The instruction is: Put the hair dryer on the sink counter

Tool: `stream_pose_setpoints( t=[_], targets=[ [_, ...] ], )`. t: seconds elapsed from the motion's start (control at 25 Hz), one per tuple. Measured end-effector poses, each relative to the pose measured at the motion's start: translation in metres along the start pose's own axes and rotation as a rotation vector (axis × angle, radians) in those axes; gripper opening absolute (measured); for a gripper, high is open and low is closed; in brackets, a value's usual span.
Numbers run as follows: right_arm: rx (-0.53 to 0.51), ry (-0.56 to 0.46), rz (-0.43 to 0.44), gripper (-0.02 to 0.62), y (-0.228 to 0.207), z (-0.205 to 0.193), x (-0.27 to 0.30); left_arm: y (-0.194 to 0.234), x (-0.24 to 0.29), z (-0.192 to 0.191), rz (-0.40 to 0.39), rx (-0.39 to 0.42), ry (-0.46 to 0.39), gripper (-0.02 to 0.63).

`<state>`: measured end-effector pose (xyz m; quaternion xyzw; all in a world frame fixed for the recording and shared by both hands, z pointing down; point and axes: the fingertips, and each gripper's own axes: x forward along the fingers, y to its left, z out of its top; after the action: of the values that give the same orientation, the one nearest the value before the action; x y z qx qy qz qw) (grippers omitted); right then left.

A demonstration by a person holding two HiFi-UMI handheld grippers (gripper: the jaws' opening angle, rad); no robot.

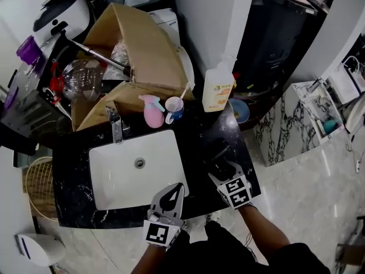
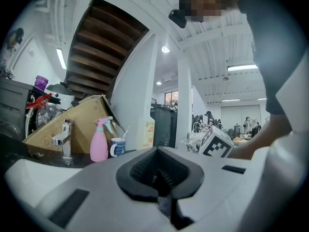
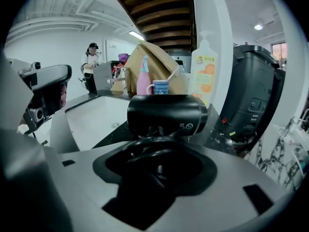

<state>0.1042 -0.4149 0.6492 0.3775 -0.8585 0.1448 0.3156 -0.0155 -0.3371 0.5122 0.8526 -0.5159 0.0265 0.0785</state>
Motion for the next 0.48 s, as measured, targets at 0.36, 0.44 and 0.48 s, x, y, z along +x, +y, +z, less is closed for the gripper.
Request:
stream_pose_setpoints(
  t=[0.36, 0.44, 0.48],
  targets=[
    [-0.008, 0.103, 0.02, 0.256, 0.002, -0.007, 0.015, 0.006, 0.0, 0.005, 0.023, 0.009, -0.003, -0.002],
    [-0.014, 0.119, 0.021, 0.256, 0.003, -0.01, 0.015, 0.006, -0.002, 0.002, 0.032, 0.004, 0.001, -0.002],
    [-0.013, 0.123, 0.023, 0.258, 0.003, -0.011, 0.015, 0.006, -0.003, 0.002, 0.037, 0.001, 0.002, -0.002]
  ],
)
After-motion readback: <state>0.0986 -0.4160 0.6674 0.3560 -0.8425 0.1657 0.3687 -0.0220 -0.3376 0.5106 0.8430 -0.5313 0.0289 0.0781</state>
